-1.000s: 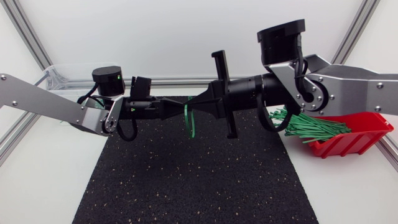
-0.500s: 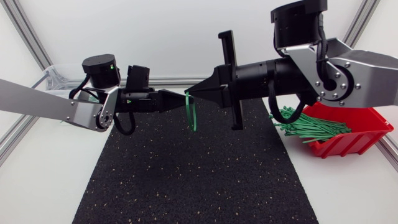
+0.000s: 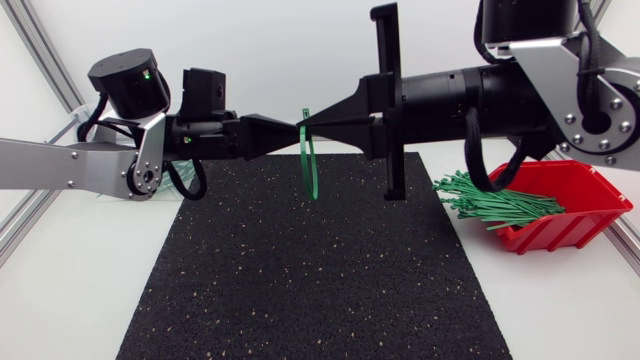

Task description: Take a green cable tie from the red box, thread the tail through the head to close it, then place it in the transparent bin on the left.

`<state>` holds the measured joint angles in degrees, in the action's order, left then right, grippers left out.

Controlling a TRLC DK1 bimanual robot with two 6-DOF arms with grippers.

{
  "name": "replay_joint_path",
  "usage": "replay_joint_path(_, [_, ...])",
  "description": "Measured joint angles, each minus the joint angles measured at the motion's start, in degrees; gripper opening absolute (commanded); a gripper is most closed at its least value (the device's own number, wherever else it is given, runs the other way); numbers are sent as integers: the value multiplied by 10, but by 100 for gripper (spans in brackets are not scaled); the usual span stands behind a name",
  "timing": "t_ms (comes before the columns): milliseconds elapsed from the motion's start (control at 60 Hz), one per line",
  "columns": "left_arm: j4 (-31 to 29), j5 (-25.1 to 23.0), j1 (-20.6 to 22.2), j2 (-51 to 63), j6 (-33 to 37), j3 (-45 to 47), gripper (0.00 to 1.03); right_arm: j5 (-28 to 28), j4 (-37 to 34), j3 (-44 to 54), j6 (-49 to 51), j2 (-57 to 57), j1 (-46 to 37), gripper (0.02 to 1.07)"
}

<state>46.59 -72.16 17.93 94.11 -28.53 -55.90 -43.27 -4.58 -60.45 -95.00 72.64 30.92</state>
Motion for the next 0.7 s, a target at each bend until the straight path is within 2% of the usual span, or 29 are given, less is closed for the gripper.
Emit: replay_joint_path(700, [0,0,9,-22,0,13,3,5,1,0,0,-15,9,7])
